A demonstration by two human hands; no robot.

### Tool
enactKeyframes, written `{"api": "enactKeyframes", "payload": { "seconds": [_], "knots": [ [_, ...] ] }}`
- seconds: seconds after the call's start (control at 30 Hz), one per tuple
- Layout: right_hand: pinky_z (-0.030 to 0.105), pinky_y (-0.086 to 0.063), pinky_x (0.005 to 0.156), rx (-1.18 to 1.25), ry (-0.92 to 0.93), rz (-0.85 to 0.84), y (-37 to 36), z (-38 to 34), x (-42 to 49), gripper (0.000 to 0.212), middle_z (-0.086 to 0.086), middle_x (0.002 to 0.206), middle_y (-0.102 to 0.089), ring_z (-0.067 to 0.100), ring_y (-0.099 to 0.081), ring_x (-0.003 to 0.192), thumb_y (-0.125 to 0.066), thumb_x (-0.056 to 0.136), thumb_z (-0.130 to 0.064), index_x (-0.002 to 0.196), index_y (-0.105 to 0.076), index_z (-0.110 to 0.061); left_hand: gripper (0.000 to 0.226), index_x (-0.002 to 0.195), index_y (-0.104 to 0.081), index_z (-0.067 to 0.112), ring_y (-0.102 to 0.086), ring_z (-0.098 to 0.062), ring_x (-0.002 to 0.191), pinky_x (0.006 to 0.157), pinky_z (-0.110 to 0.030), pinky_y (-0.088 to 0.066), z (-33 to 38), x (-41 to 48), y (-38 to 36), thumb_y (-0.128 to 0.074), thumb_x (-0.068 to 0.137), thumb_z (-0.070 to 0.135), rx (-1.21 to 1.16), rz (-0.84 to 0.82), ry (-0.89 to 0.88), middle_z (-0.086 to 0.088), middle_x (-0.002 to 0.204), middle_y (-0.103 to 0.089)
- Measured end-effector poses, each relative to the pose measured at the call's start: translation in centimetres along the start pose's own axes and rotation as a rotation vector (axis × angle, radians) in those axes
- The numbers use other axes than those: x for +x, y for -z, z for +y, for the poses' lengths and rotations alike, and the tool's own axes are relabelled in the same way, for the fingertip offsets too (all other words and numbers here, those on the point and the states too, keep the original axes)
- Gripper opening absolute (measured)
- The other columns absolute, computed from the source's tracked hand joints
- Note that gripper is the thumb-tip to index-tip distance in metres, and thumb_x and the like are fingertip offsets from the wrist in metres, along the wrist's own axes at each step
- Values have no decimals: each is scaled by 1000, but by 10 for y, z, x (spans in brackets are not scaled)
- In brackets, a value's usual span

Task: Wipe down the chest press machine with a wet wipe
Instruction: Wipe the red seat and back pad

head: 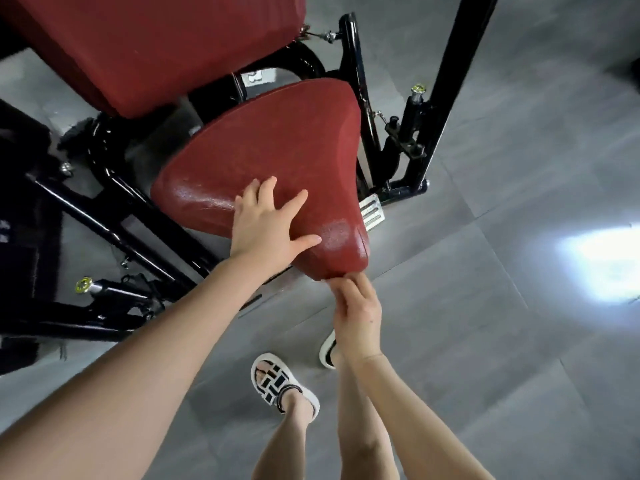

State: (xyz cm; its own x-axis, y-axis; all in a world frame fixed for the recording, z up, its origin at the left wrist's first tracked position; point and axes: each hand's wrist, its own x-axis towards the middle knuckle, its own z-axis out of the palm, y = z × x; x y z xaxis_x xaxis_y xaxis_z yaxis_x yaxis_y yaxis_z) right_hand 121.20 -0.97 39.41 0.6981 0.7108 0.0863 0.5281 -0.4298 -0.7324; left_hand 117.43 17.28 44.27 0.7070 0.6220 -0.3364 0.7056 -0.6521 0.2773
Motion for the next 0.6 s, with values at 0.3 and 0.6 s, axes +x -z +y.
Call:
{"api": "enactKeyframes", "payload": {
  "seconds": [0.3, 0.6],
  "knots": [
    [11, -38, 71, 223, -322, 206, 10, -9, 41, 13, -5, 86, -54, 5, -49, 76, -56, 89, -6, 85, -69, -6, 73, 142, -30, 41, -8, -33, 141, 107, -52, -31, 1, 0, -3, -54, 78, 65, 6, 4, 32, -9, 154, -15],
    [27, -45, 73, 571, -1041, 346, 15, -4, 46, 14, -4, 74, -62, 14, -56, 74, -60, 89, -10, 80, -64, -19, 73, 140, -35, 42, -15, -32, 137, 102, -49, -37, 5, 2, 3, -61, 75, 63, 10, -29, 60, -7, 151, -20]
  ]
}}
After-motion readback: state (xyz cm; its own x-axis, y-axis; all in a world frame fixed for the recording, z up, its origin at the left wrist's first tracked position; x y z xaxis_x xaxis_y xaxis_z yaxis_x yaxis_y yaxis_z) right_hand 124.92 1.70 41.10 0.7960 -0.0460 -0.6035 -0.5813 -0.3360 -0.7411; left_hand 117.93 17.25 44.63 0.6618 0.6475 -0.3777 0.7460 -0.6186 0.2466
